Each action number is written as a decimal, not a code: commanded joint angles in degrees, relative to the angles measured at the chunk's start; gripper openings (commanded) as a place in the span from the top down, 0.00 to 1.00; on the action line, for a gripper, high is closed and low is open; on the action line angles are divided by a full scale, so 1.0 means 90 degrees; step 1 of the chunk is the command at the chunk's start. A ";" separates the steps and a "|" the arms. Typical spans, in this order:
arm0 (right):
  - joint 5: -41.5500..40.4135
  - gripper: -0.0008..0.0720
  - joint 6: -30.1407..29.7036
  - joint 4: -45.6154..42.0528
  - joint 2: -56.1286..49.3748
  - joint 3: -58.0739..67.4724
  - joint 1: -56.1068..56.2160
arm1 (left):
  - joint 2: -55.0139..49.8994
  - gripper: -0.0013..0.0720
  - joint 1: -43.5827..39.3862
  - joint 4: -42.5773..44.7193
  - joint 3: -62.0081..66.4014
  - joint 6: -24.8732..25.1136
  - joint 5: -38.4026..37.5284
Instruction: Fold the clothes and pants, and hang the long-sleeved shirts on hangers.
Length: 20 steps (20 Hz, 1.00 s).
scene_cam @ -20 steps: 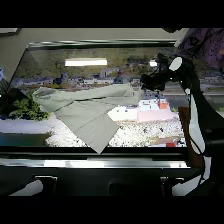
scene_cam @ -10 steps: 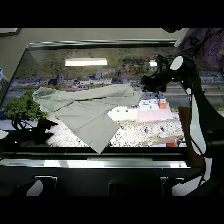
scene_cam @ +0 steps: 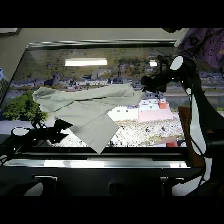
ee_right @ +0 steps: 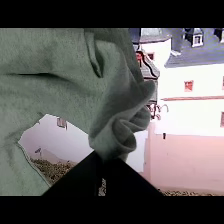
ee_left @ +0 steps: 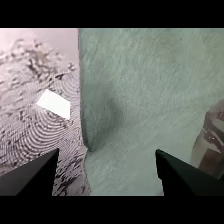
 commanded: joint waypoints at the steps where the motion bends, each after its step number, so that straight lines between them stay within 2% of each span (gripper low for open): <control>1: 0.0005 0.94 0.0000 0.0000 0.0002 -0.0002 0.0005 | -0.0457 0.02 -0.0352 -0.0095 0.0296 0.0019 0.0185; 4: 0.0010 0.94 0.0000 0.0000 0.0002 -0.0002 0.0005 | -0.0811 0.04 -0.0515 -0.0095 0.0571 0.0019 0.0177; 5: 0.0017 0.94 0.0000 0.0002 0.0002 -0.0002 0.0005 | -0.0899 0.18 -0.0532 -0.0095 0.0651 0.0019 0.0163; 6: 0.0029 0.94 0.0000 0.0002 0.0002 -0.0002 0.0005 | -0.0964 0.22 -0.0534 -0.0097 0.0714 0.0015 0.0158; 8: 0.0078 0.94 0.0002 0.0005 0.0002 -0.0002 0.0005 | -0.1061 0.24 -0.0534 -0.0100 0.0806 -0.0049 0.0151; 10: 0.0175 0.94 0.0002 0.0005 0.0002 -0.0002 0.0005 | -0.1146 0.39 -0.0534 -0.0107 0.0845 -0.0049 0.0053; 11: 0.0226 0.94 0.0002 0.0007 0.0002 -0.0002 0.0005 | -0.1149 0.79 -0.0532 -0.0109 0.0848 -0.0027 -0.0039; 12: 0.0284 0.94 0.0002 0.0010 0.0019 -0.0002 0.0005 | -0.1137 0.96 -0.0515 -0.0117 0.0896 0.0007 -0.0175; 16: -0.0041 0.94 -0.0005 0.0000 0.0510 0.0046 0.0002 | -0.0923 0.97 -0.0202 0.0121 0.2263 0.0202 -0.0996; 18: -0.0520 0.94 0.0002 -0.0291 0.0971 0.0335 0.0002 | -0.0848 0.97 0.0129 0.0758 0.3740 -0.0104 -0.1530; 20: -0.0590 0.94 0.0032 -0.0959 0.1362 0.1090 0.0002 | -0.0843 0.97 0.0495 0.1685 0.5756 -0.0520 -0.2208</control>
